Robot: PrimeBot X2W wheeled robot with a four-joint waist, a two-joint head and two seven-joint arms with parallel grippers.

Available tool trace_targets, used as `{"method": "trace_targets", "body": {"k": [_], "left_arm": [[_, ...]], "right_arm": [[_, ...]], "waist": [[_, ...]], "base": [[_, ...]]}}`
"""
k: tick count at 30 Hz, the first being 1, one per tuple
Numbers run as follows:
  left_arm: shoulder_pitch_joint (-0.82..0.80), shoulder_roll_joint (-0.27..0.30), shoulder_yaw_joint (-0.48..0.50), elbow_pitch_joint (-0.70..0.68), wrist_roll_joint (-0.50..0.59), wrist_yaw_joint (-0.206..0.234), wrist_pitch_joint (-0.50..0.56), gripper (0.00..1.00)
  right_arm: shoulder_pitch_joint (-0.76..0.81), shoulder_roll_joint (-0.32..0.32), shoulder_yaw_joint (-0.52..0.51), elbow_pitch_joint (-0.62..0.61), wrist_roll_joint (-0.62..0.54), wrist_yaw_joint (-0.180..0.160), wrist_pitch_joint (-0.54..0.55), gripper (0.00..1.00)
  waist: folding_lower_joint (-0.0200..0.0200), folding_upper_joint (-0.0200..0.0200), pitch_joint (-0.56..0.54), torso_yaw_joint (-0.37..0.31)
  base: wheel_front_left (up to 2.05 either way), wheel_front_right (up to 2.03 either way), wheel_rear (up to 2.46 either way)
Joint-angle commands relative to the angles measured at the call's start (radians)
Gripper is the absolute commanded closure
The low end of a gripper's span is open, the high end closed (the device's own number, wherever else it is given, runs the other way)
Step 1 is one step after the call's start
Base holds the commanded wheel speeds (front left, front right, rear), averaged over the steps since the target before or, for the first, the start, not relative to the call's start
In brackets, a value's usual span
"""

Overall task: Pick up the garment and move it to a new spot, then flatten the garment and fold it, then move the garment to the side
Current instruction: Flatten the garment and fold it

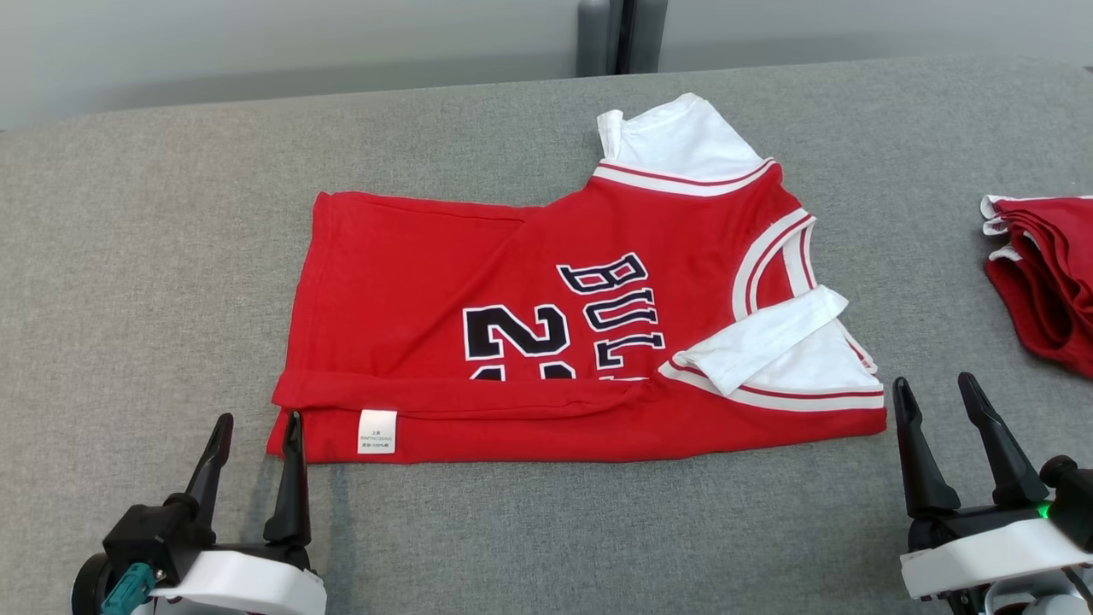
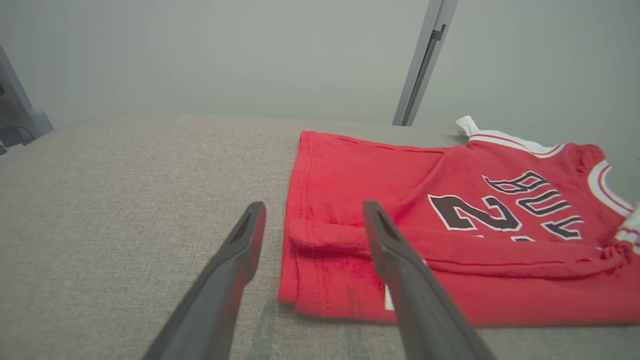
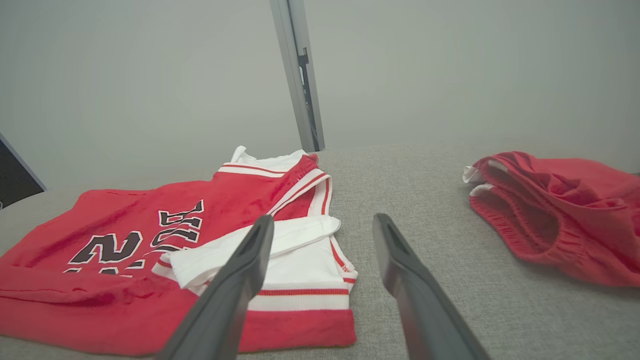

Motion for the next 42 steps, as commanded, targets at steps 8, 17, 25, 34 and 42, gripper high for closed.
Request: {"method": "trace_targets", "body": {"k": [8, 17, 25, 34, 42], "left_arm": [[-0.034, -0.011, -0.023, 0.081, -0.026, -0.044, 0.016, 0.0], [-0.119, -0.033, -0.034, 0.21, -0.071, -0.097, 0.033, 0.0], [-0.152, -0.035, -0.03, 0.292, -0.093, -0.128, 0.027, 0.42], [-0.133, -0.016, -0.019, 0.289, -0.097, -0.126, 0.014, 1.0], [-0.059, 0.004, -0.017, 0.206, -0.093, -0.102, 0.021, 1.0]], "right_arm": [[-0.032, -0.012, 0.015, 0.081, 0.004, 0.0, 0.022, 0.0], [-0.106, -0.009, 0.074, 0.236, 0.038, 0.0, 0.01, 0.0], [-0.15, -0.017, 0.129, 0.326, 0.09, 0.0, 0.002, 0.0], [-0.148, -0.05, 0.167, 0.317, 0.158, 0.0, -0.002, 1.0], [-0.074, -0.087, 0.16, 0.245, 0.192, 0.0, 0.012, 1.0]], "waist": [[0.0, 0.0, 0.027, 0.007], [0.0, 0.0, 0.078, 0.015], [0.0, 0.0, 0.088, 0.012], [0.0, 0.0, 0.066, 0.012], [0.0, 0.0, 0.032, 0.023]], "base": [[0.0, 0.0, 0.0], [0.0, 0.0, 0.0], [0.0, 0.0, 0.0], [0.0, 0.0, 0.0], [0.0, 0.0, 0.0]]}}
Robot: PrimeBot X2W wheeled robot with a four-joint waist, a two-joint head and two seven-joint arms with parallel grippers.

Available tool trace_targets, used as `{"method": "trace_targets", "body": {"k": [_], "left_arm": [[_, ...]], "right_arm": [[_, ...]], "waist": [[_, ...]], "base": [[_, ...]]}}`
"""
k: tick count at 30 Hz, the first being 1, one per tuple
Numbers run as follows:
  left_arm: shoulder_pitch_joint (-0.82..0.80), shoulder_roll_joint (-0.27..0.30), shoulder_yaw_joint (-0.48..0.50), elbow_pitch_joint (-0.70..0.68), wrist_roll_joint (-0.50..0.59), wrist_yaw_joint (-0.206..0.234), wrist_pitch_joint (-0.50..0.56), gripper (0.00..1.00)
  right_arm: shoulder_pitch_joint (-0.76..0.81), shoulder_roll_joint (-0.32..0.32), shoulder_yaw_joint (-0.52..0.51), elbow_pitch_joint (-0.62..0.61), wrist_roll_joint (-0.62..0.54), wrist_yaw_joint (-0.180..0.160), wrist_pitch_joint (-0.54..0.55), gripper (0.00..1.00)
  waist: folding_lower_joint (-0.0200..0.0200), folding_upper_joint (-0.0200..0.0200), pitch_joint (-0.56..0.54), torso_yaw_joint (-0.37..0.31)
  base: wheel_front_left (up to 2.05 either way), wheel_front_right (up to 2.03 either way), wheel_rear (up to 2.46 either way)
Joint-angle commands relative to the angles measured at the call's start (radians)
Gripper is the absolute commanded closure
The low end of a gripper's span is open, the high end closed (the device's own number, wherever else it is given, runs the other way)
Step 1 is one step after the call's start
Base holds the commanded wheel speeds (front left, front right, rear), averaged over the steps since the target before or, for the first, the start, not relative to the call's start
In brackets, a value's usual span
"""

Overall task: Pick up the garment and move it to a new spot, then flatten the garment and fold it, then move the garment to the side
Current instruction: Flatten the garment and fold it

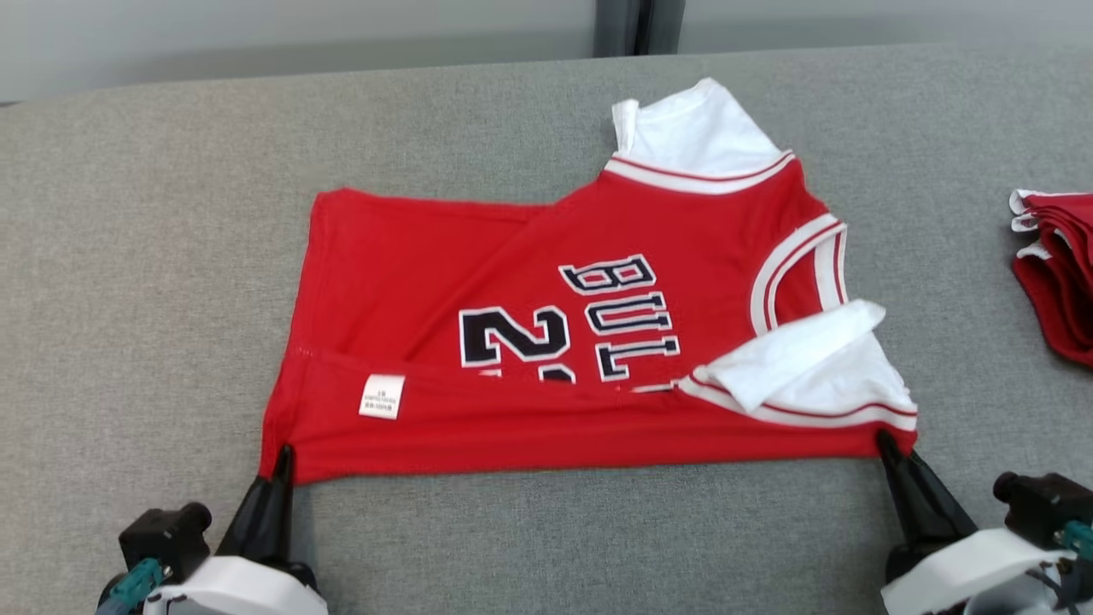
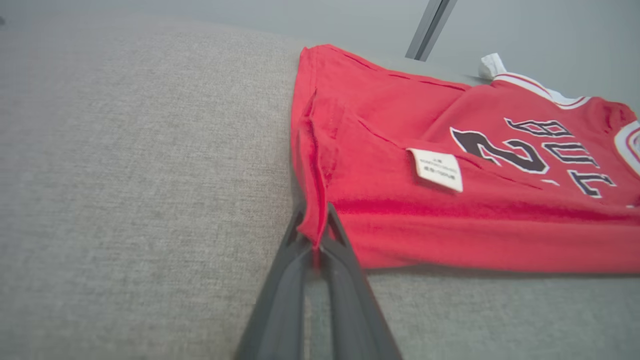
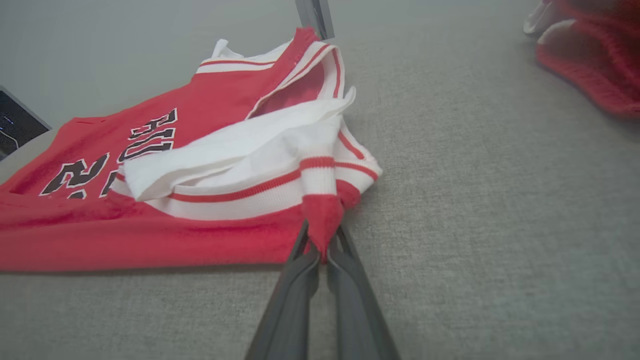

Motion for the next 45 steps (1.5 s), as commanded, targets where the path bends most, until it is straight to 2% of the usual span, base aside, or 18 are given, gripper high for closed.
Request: {"method": "trace_targets", "body": {"k": [1, 8, 13, 14, 15, 16, 17, 25, 29, 36, 45], "left_arm": [[0.023, 0.016, 0.006, -0.015, 0.001, 0.014, 0.003, 1.0], [0.162, 0.001, -0.006, -0.124, -0.019, 0.069, 0.058, 1.0], [0.221, -0.002, -0.019, -0.154, -0.032, 0.082, 0.09, 1.0], [0.223, -0.004, -0.02, -0.155, -0.035, 0.082, 0.093, 0.85], [0.224, -0.005, -0.019, -0.157, -0.034, 0.084, 0.09, 0.5], [0.226, -0.007, -0.019, -0.157, -0.036, 0.085, 0.09, 0.0], [0.229, -0.009, -0.021, -0.154, -0.039, 0.085, 0.093, 0.0], [0.186, -0.008, -0.003, -0.201, 0.018, 0.12, 0.013, 0.0], [0.162, -0.006, 0.022, -0.247, 0.053, 0.135, -0.014, 0.0], [0.097, 0.007, 0.027, -0.273, 0.088, 0.129, -0.02, 0.0], [0.05, 0.019, 0.021, -0.249, 0.089, 0.124, -0.009, 0.0]], "right_arm": [[0.022, -0.018, -0.002, -0.014, 0.009, 0.0, 0.011, 1.0], [0.155, -0.025, -0.06, -0.077, 0.011, 0.0, 0.058, 1.0], [0.207, -0.005, -0.083, -0.101, 0.004, 0.0, 0.078, 1.0], [0.212, -0.002, -0.085, -0.102, 0.003, 0.0, 0.08, 1.0], [0.216, 0.0, -0.087, -0.105, 0.0, 0.0, 0.085, 0.7], [0.218, 0.005, -0.087, -0.109, -0.002, 0.0, 0.087, 0.54], [0.219, 0.009, -0.088, -0.113, -0.005, 0.0, 0.087, 0.0], [0.177, 0.036, -0.167, -0.213, -0.07, 0.0, 0.036, 0.0], [0.143, 0.052, -0.187, -0.273, -0.108, 0.0, 0.053, 0.0], [0.088, 0.07, -0.189, -0.312, -0.138, 0.0, 0.093, 0.0], [0.056, 0.075, -0.184, -0.328, -0.149, 0.0, 0.091, 0.0]], "waist": [[0.0, 0.0, -0.013, 0.002], [0.0, 0.0, -0.069, 0.007], [0.0, 0.0, -0.089, 0.011], [0.0, 0.0, -0.091, 0.012], [0.0, 0.0, -0.093, 0.011], [0.0, 0.0, -0.094, 0.011], [0.0, 0.0, -0.097, 0.01], [0.0, 0.0, -0.105, -0.004], [0.0, 0.0, -0.106, -0.016], [0.0, 0.0, -0.09, -0.017], [0.0, 0.0, -0.051, -0.019]], "base": [[0.0, 0.0, 0.0], [0.0, 0.0, 0.0], [0.0, 0.0, 0.0], [0.0, 0.0, 0.0], [0.0, 0.0, 0.0], [0.0, 0.0, 0.0], [0.0, 0.0, 0.0], [0.0, 0.0, 0.0], [0.0, 0.0, 0.0], [0.0, 0.0, 0.0], [0.0, 0.0, 0.0]]}}
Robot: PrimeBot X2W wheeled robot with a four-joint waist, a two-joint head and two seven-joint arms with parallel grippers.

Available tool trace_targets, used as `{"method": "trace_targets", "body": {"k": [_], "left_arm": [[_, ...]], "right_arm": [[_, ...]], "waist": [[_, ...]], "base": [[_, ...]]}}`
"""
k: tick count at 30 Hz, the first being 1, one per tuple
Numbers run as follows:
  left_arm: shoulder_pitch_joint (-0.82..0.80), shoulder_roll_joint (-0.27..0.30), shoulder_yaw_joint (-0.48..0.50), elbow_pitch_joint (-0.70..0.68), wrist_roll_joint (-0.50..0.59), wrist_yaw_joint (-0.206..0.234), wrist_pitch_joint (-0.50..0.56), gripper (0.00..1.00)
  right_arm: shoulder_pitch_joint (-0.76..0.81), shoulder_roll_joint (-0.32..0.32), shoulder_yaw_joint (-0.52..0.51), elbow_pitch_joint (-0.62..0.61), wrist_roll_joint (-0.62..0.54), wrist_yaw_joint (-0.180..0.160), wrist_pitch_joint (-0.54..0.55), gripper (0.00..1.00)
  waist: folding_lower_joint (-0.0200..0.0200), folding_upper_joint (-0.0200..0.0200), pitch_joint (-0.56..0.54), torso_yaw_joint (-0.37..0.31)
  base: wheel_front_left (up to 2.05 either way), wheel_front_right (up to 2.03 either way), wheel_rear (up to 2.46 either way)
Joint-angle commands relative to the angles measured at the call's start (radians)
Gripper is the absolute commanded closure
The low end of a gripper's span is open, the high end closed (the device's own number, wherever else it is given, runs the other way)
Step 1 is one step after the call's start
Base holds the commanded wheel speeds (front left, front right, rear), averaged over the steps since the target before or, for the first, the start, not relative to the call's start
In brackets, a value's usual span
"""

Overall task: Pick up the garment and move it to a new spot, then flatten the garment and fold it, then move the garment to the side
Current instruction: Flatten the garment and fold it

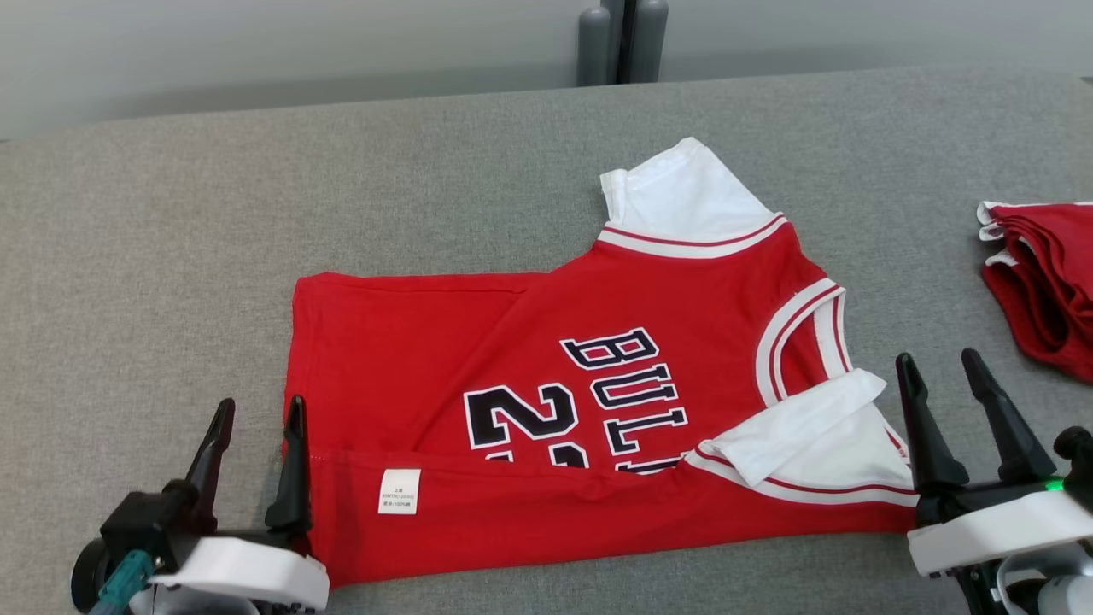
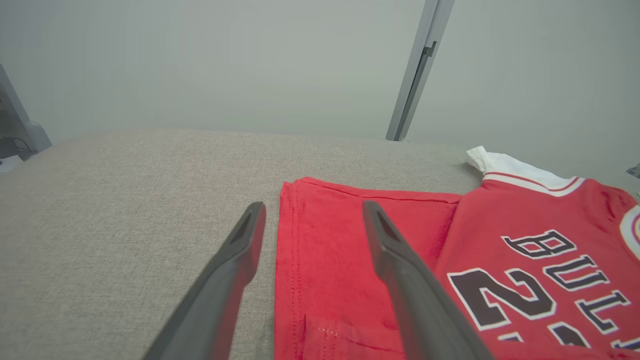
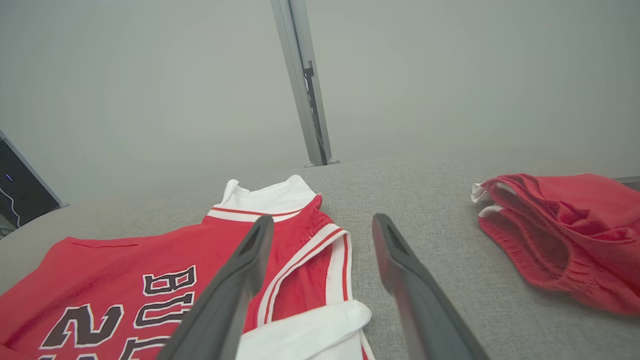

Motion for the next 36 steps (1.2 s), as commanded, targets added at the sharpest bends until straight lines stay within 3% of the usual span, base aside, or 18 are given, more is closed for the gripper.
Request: {"method": "trace_targets", "body": {"k": [1, 10, 18, 26, 27, 29, 30, 36], "left_arm": [[-0.025, 0.01, 0.0, 0.002, 0.002, -0.004, 0.004, 0.0], [-0.246, 0.03, 0.004, 0.06, -0.043, -0.057, 0.102, 0.0], [-0.453, 0.063, 0.007, 0.282, -0.107, -0.137, 0.218, 0.0], [-0.556, 0.075, 0.006, 0.442, -0.169, -0.204, 0.299, 0.01], [-0.562, 0.079, 0.003, 0.451, -0.171, -0.207, 0.307, 0.22], [-0.57, 0.076, 0.001, 0.467, -0.195, -0.221, 0.33, 0.89], [-0.574, 0.08, -0.005, 0.474, -0.197, -0.226, 0.341, 1.0], [-0.591, 0.092, -0.013, 0.481, -0.218, -0.245, 0.347, 1.0]], "right_arm": [[-0.016, -0.002, -0.006, -0.005, 0.0, 0.0, -0.003, 0.0], [-0.09, -0.004, 0.003, -0.049, -0.01, 0.0, 0.013, 0.0], [-0.157, -0.003, 0.037, -0.039, -0.007, 0.0, 0.015, 0.0], [-0.176, -0.007, 0.047, -0.005, 0.009, 0.0, 0.0, 0.0], [-0.175, -0.007, 0.047, -0.002, 0.012, 0.0, -0.002, 0.0], [-0.176, -0.013, 0.046, 0.005, 0.016, 0.0, -0.002, 0.0], [-0.18, -0.015, 0.043, 0.007, 0.019, 0.0, -0.003, 0.0], [-0.224, -0.046, 0.019, 0.02, 0.036, 0.0, 0.004, 0.0]], "waist": [[0.0, -0.0001, 0.011, 0.003], [0.0, -0.0001, 0.13, -0.001], [0.0, -0.0001, 0.213, -0.032], [0.0, -0.0001, 0.23, -0.045], [0.0, -0.0001, 0.23, -0.046], [0.0, -0.0001, 0.229, -0.048], [0.0, -0.0001, 0.229, -0.048], [0.0, -0.0001, 0.231, -0.047]], "base": [[0.0, 0.0, 0.0], [0.0, 0.0, 0.0], [0.0, 0.0, 0.0], [0.0, 0.0, 0.0], [0.0, 0.0, 0.0], [0.0, 0.0, 0.0], [0.0, 0.0, 0.0], [0.0, 0.0, 0.0]]}}
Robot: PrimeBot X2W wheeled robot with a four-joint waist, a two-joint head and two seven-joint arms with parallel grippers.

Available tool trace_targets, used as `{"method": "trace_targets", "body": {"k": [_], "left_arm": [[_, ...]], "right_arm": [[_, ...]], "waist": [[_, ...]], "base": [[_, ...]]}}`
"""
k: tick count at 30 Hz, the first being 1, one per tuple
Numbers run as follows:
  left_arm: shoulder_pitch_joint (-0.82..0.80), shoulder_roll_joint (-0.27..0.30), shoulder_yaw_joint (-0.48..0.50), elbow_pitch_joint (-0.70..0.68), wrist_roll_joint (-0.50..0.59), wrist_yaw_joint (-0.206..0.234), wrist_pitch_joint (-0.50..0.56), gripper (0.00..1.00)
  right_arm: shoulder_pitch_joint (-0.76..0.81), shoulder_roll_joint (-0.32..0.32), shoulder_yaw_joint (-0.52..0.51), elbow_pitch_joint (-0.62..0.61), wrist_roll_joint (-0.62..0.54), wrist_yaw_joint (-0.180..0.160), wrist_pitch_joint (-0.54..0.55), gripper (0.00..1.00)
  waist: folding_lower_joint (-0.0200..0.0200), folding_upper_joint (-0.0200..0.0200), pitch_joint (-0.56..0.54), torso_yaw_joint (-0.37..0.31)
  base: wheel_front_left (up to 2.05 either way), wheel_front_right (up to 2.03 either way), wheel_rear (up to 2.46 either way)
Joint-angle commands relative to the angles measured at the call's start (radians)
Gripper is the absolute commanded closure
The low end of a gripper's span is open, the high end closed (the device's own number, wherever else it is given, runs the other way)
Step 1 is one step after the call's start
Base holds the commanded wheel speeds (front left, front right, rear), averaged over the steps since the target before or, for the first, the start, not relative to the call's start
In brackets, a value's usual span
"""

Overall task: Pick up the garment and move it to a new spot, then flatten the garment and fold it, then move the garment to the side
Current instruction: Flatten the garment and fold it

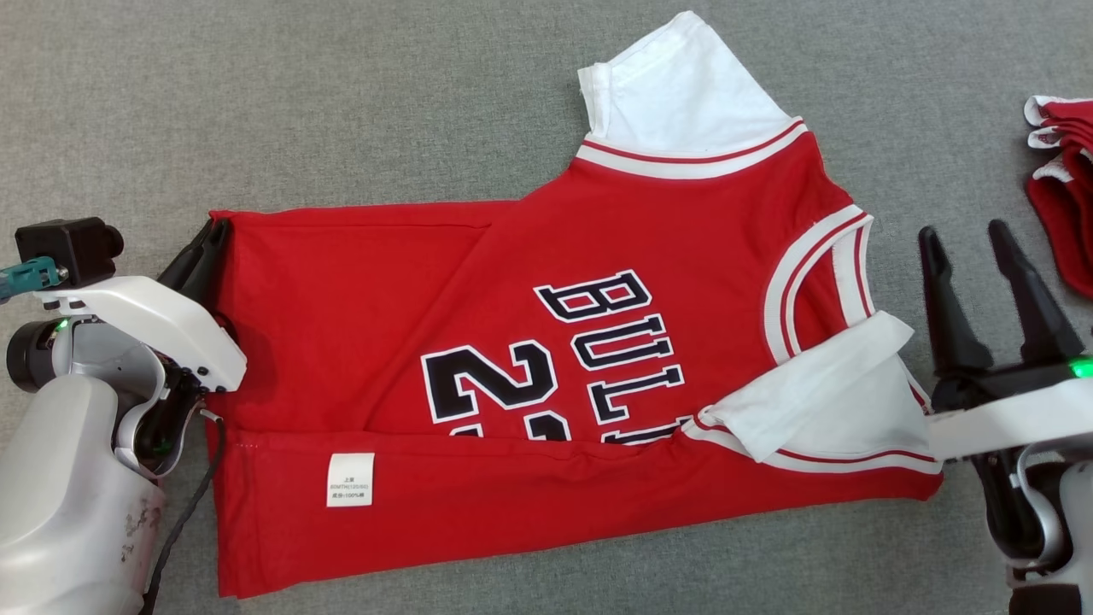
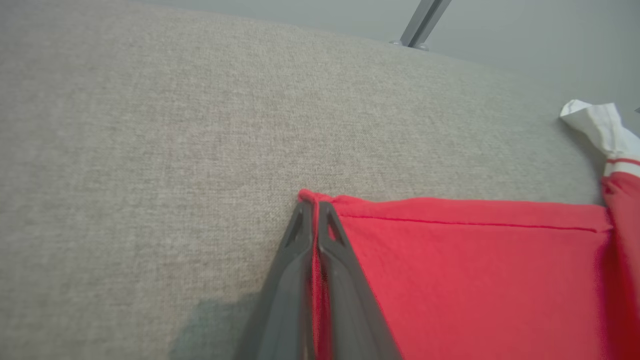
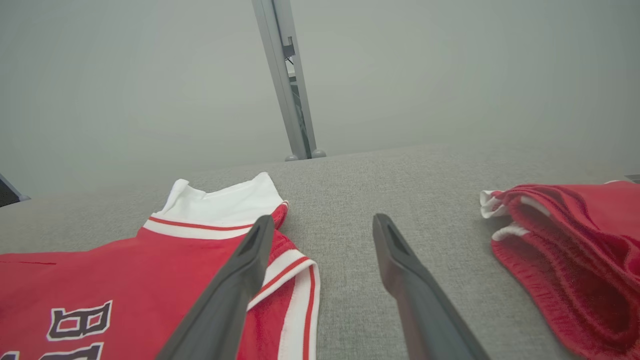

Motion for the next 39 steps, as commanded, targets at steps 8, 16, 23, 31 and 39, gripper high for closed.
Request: {"method": "trace_targets", "body": {"k": [8, 16, 23, 31, 39], "left_arm": [[-0.038, -0.003, -0.018, 0.01, -0.001, -0.009, -0.012, 1.0], [-0.09, -0.037, -0.056, 0.02, 0.016, -0.007, -0.037, 1.0], [-0.136, -0.07, -0.09, 0.044, 0.021, -0.013, -0.058, 1.0], [-0.19, -0.109, -0.134, 0.064, 0.015, -0.019, -0.086, 1.0], [-0.224, -0.133, -0.17, 0.111, -0.002, -0.021, -0.118, 1.0]], "right_arm": [[-0.112, -0.045, -0.015, 0.061, 0.046, 0.0, 0.006, 0.0], [-0.28, -0.075, 0.026, 0.156, 0.095, 0.0, 0.033, 0.0], [-0.443, -0.108, 0.098, 0.259, 0.125, 0.0, 0.073, 0.0], [-0.654, -0.155, 0.206, 0.399, 0.166, 0.0, 0.171, 0.0], [-0.806, -0.193, 0.32, 0.523, 0.207, 0.0, 0.339, 0.0]], "waist": [[0.0, 0.0, 0.016, 0.024], [0.0, 0.0, 0.075, 0.084], [0.0, 0.0, 0.124, 0.135], [0.0, 0.0, 0.177, 0.19], [0.0, 0.0, 0.212, 0.224]], "base": [[0.0, 0.0, 0.0], [0.0, 0.0, 0.0], [0.0, 0.0, 0.0], [0.0, 0.0, 0.0], [0.0, 0.0, 0.0]]}}
